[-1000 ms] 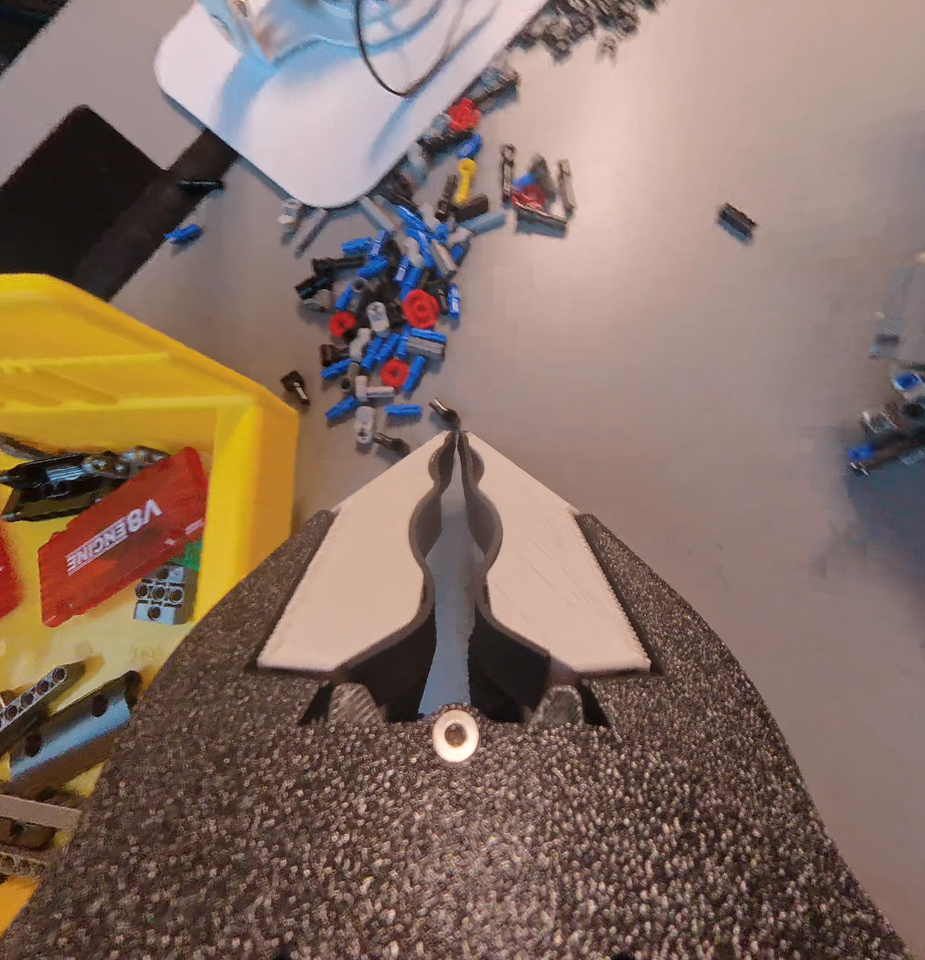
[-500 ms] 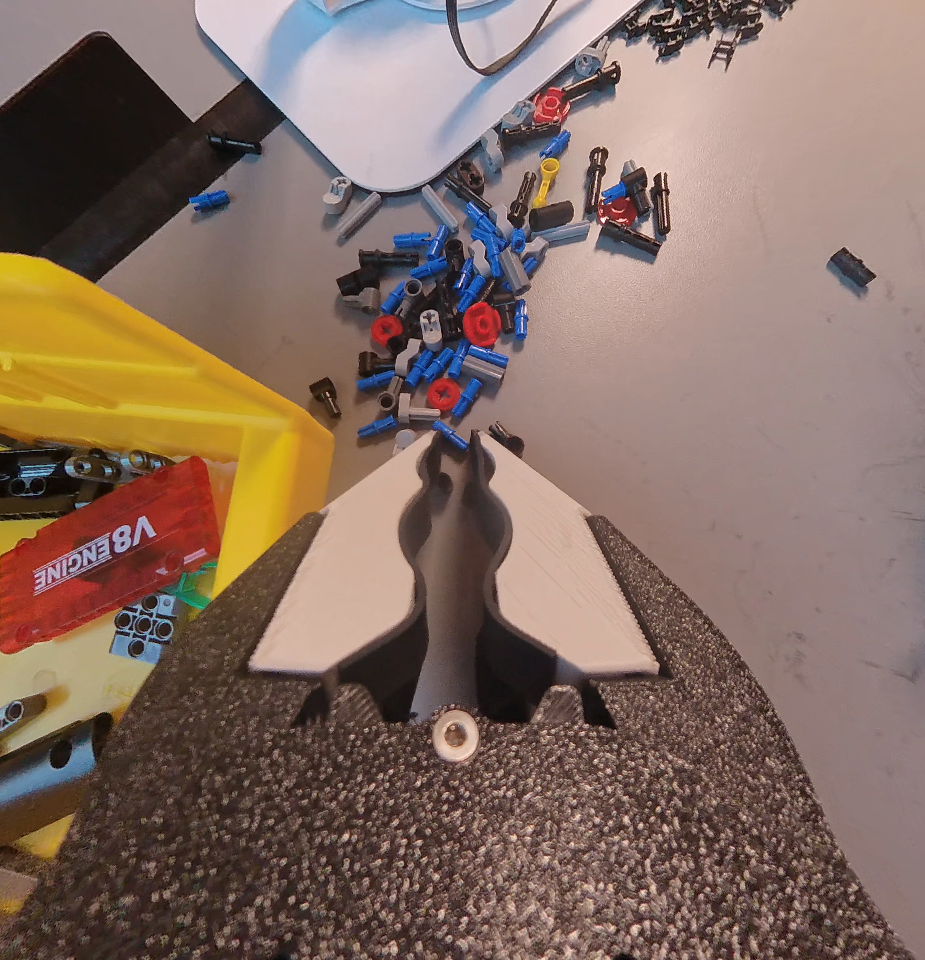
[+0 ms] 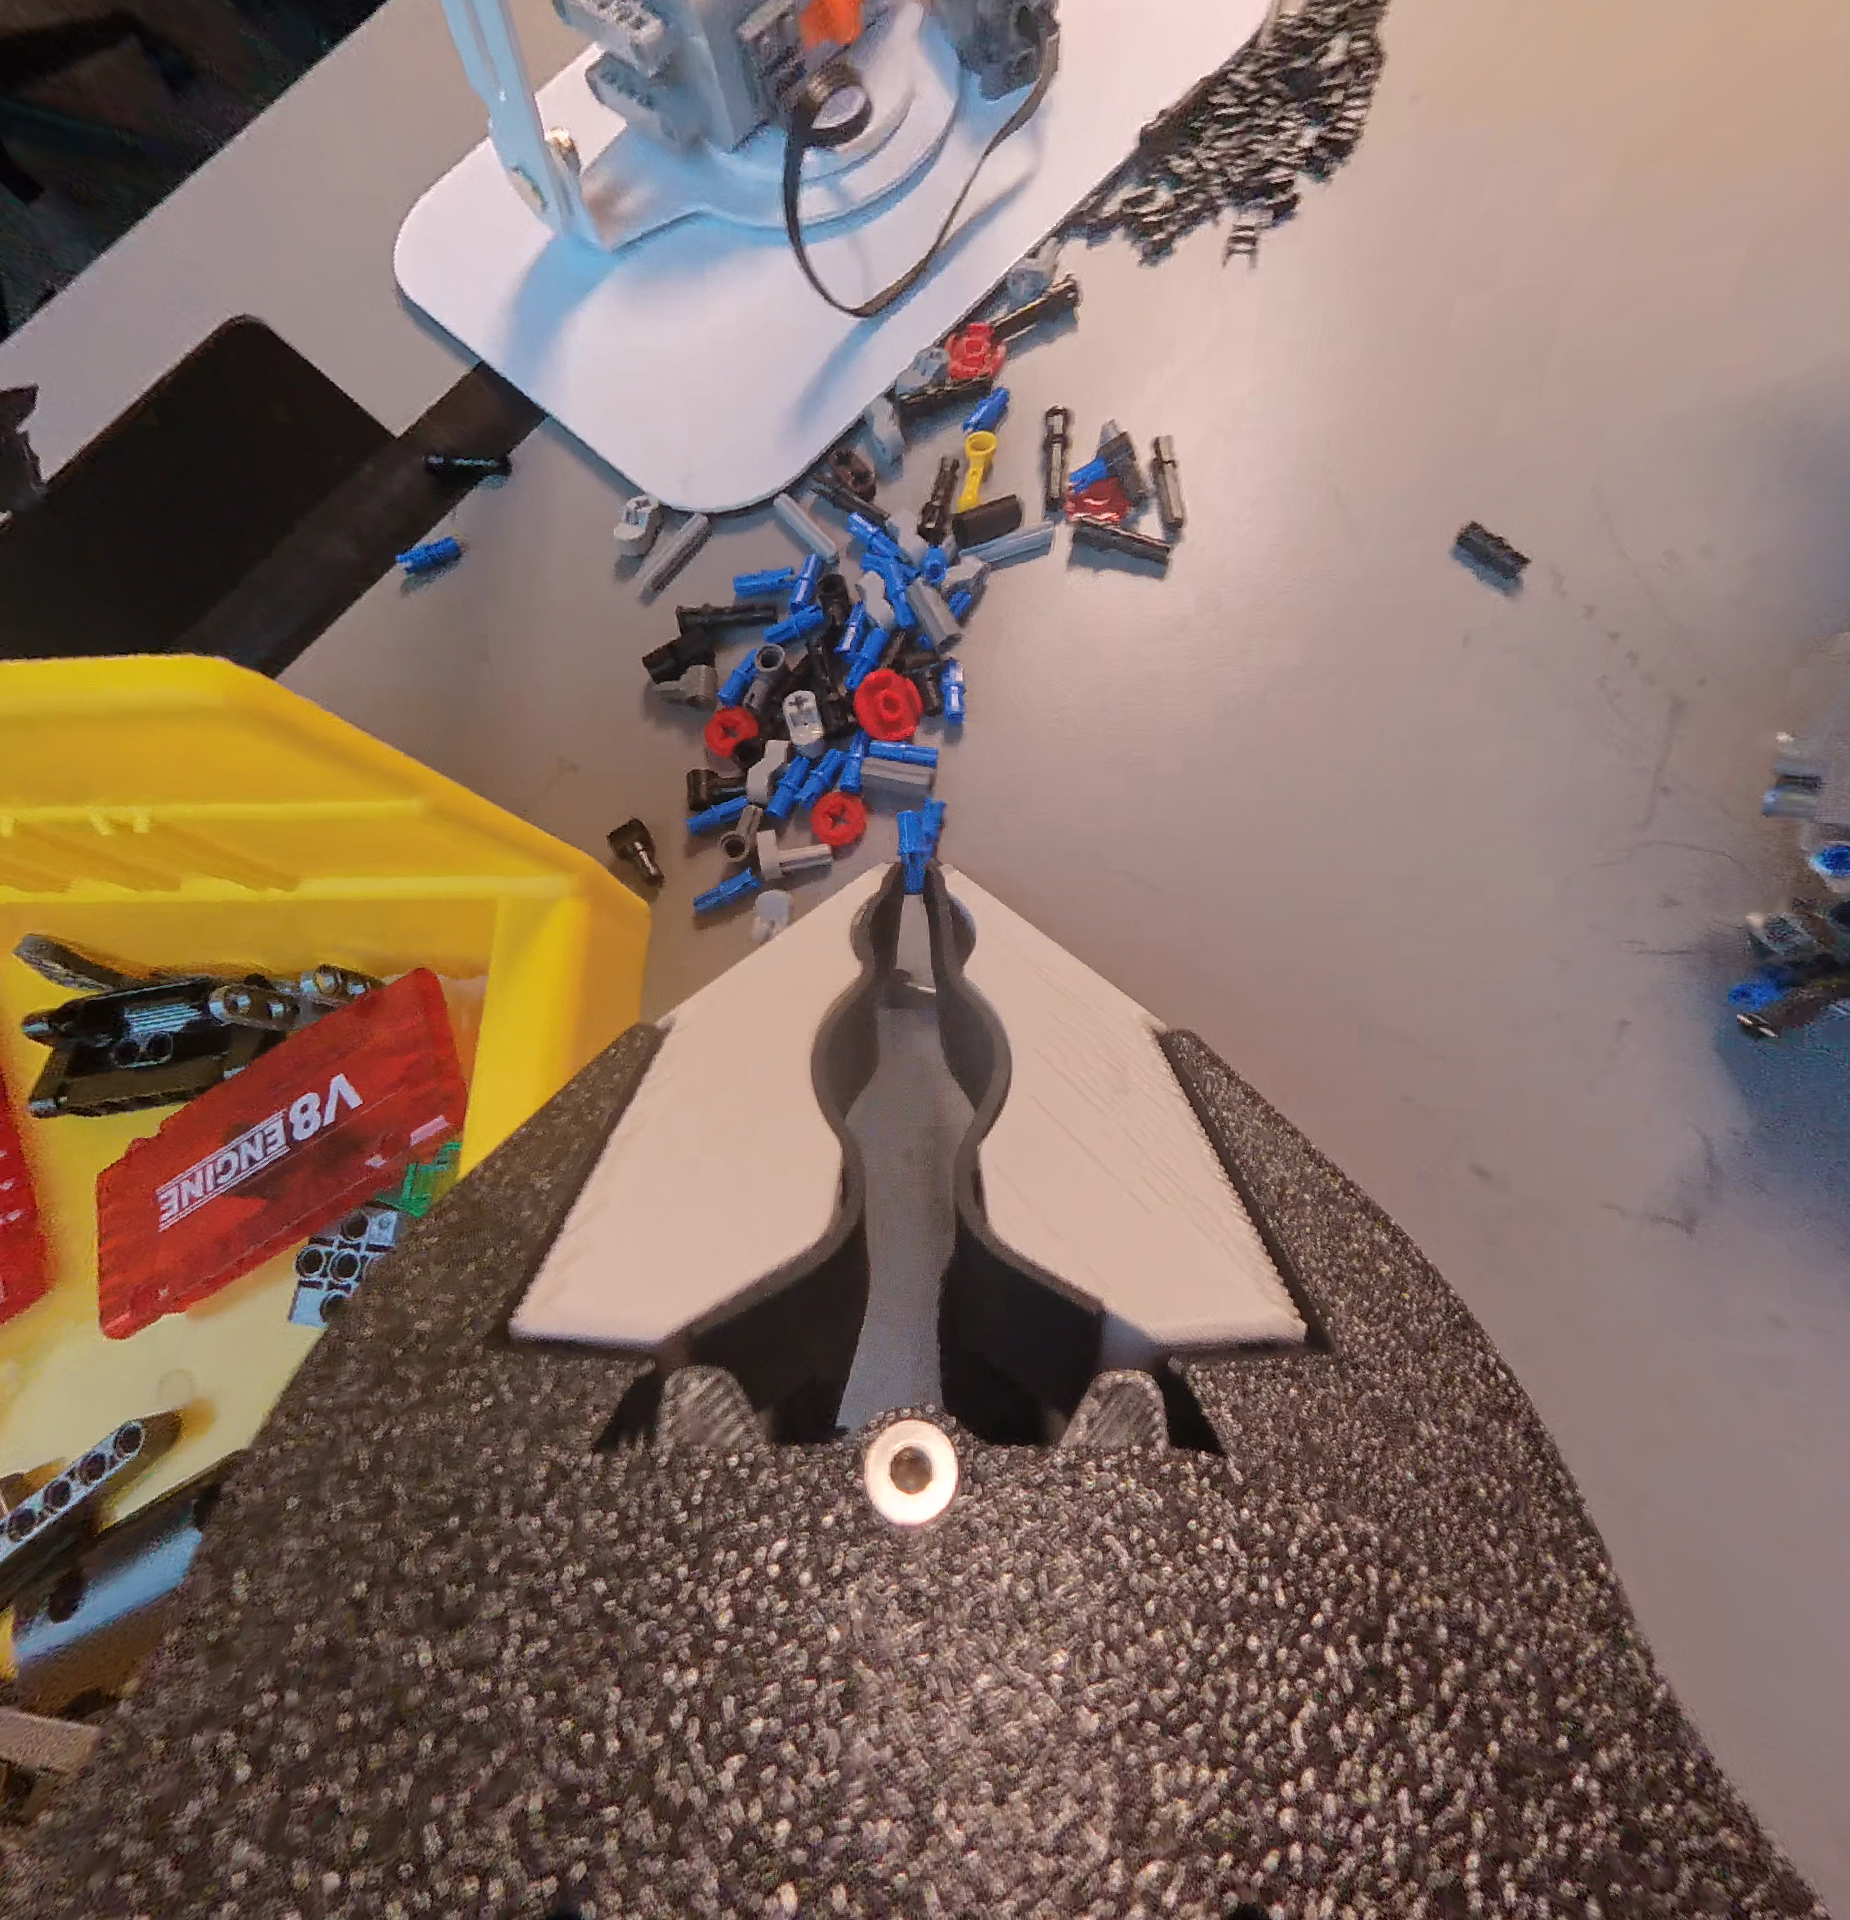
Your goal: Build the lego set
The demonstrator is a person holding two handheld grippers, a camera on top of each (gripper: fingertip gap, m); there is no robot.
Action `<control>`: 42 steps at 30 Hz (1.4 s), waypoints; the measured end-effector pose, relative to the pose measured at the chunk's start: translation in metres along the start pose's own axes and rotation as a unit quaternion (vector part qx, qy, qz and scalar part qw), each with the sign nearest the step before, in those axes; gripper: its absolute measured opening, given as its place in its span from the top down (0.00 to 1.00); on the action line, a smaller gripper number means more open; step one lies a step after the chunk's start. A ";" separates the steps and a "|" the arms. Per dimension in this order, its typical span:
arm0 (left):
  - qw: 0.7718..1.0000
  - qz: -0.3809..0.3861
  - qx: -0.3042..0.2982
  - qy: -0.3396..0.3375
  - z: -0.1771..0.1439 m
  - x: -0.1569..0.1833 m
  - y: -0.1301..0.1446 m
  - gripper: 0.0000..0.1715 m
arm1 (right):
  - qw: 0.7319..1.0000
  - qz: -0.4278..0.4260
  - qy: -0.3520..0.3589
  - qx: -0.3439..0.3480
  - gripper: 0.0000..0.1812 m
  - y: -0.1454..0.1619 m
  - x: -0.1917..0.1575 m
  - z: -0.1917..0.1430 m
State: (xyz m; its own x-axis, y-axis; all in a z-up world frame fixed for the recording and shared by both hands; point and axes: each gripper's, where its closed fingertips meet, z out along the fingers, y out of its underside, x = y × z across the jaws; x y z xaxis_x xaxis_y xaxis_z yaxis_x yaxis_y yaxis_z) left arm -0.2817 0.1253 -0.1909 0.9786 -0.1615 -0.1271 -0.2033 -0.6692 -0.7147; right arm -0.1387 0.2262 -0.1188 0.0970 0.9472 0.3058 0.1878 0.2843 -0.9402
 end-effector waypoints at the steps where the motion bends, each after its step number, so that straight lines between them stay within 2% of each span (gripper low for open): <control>1: 1.000 0.012 -0.005 0.026 -0.005 0.012 0.002 0.99 | 1.000 0.002 0.000 0.001 0.78 0.000 0.000 0.000; 3: 0.994 0.042 -0.026 0.093 -0.013 0.042 0.013 0.98 | 1.000 0.005 -0.001 0.001 0.78 0.000 0.001 0.000; 8: 0.976 0.098 -0.060 0.186 -0.014 0.093 0.032 0.98 | 1.000 -0.010 -0.010 0.000 0.78 0.000 -0.005 0.000; 11: 0.973 0.098 -0.055 0.204 -0.014 0.101 0.030 0.98 | 0.997 -0.042 -0.061 -0.016 0.79 0.000 -0.021 0.008; 14: 0.972 0.084 -0.027 0.216 -0.017 0.101 0.024 0.89 | 0.981 -0.061 -0.172 -0.068 0.80 -0.001 -0.053 0.028; 16: 0.978 0.056 0.006 0.202 -0.019 0.088 0.014 0.89 | 0.962 -0.078 -0.242 -0.104 0.83 0.003 -0.076 0.048; 19: 0.989 0.017 0.045 0.140 -0.018 0.054 0.008 0.89 | 0.924 -0.092 -0.330 -0.170 0.83 0.019 -0.104 0.082; 23: 0.995 -0.010 0.051 0.084 -0.016 0.024 0.016 0.90 | 0.897 -0.118 -0.364 -0.220 0.83 0.036 -0.113 0.126; 27: 0.997 -0.009 0.053 0.056 -0.018 0.011 0.018 0.91 | 0.880 -0.140 -0.397 -0.220 0.86 0.032 -0.122 0.141; 31: 0.997 -0.016 0.055 0.042 -0.017 0.004 0.019 0.91 | 0.863 -0.166 -0.410 -0.245 0.90 0.039 -0.124 0.148; 34: 0.998 -0.014 0.055 0.036 -0.016 0.002 0.019 0.91 | 0.850 -0.152 -0.435 -0.257 0.97 0.040 -0.129 0.145; 36: 0.998 -0.012 0.057 0.034 -0.016 0.003 0.018 0.91 | 0.850 -0.143 -0.434 -0.260 0.97 0.040 -0.128 0.143; 39: 0.998 -0.011 0.061 0.034 -0.014 0.005 0.015 0.92 | 0.853 -0.123 -0.439 -0.255 0.98 0.040 -0.125 0.126; 42: 0.998 0.001 0.043 0.045 -0.012 0.011 0.020 0.92 | 0.865 -0.094 -0.441 -0.221 0.97 0.028 -0.121 0.094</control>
State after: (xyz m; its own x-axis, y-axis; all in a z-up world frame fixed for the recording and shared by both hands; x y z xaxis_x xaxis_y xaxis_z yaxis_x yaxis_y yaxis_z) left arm -0.2755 0.1008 -0.1983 0.9710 -0.2290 -0.0686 -0.1971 -0.6046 -0.7717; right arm -0.2368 0.1334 -0.1965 -0.7225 0.6907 0.0294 0.4935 0.5450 -0.6778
